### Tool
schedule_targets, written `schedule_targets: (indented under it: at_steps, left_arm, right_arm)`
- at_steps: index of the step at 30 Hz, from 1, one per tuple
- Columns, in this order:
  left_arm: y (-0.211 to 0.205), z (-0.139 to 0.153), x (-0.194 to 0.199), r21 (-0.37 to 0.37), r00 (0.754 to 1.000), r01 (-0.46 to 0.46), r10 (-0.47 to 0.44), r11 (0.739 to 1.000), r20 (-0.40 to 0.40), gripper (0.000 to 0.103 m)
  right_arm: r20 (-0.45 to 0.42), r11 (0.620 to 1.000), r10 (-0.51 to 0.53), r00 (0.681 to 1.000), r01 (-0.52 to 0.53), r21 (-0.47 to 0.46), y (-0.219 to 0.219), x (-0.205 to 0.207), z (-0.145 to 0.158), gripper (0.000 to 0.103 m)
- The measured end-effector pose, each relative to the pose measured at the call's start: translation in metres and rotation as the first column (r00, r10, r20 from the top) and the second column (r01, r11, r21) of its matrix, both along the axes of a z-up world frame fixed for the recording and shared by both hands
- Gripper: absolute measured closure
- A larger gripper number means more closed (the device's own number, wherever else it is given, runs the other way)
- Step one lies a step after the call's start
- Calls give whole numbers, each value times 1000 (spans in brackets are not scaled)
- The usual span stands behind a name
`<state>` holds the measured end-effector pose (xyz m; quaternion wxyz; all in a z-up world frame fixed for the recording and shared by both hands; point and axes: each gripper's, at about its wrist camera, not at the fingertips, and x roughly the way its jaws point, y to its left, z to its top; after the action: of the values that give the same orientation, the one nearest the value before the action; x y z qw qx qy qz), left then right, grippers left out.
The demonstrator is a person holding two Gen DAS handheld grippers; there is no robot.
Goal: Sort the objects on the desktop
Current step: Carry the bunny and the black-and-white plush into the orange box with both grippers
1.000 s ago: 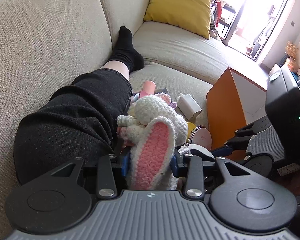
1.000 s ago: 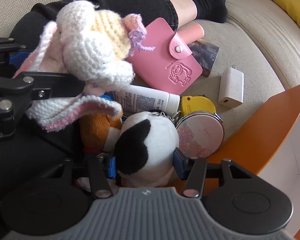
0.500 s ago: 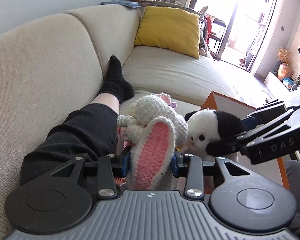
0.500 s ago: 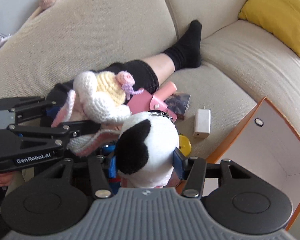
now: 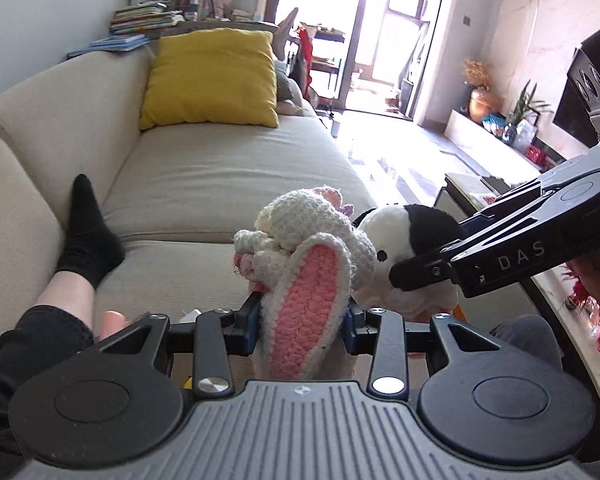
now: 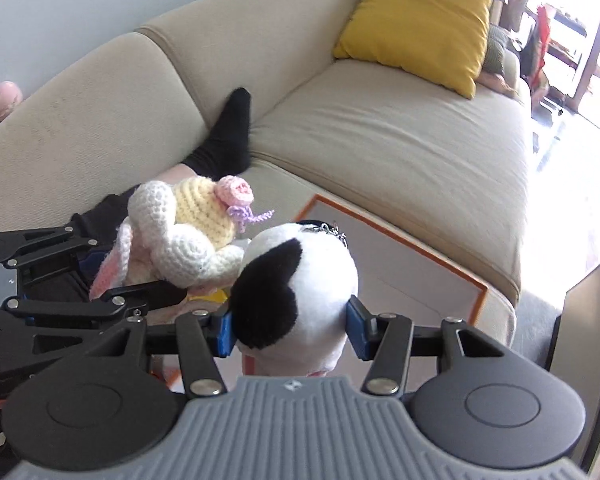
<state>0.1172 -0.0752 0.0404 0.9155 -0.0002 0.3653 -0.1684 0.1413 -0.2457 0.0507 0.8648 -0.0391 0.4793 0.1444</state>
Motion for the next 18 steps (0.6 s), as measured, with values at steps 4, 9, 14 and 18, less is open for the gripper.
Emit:
schedule_targets:
  at_steps: [4,9,14,18]
  left_arm:
    - [-31,-23,19,33,997,51,-49,998,-66,58]
    - [-60,-47,35,85,990,81,-70,993,-125,59]
    - [-80,-64,44,154,987,95,-73,983,-145,58]
    - [-92,-75,58,201,985,78,-44,977,-168,58]
  right_arm:
    - [-87,998,-63,994,64,11,-39,15,-31,48]
    - [-155,994,-81,985,90,55,-64,31,-58,48]
    - [-204,992,-102,974,114,48,-75,51,-79,47]
    - [-233,988,-130,964,146,51,-82,67,-93,47]
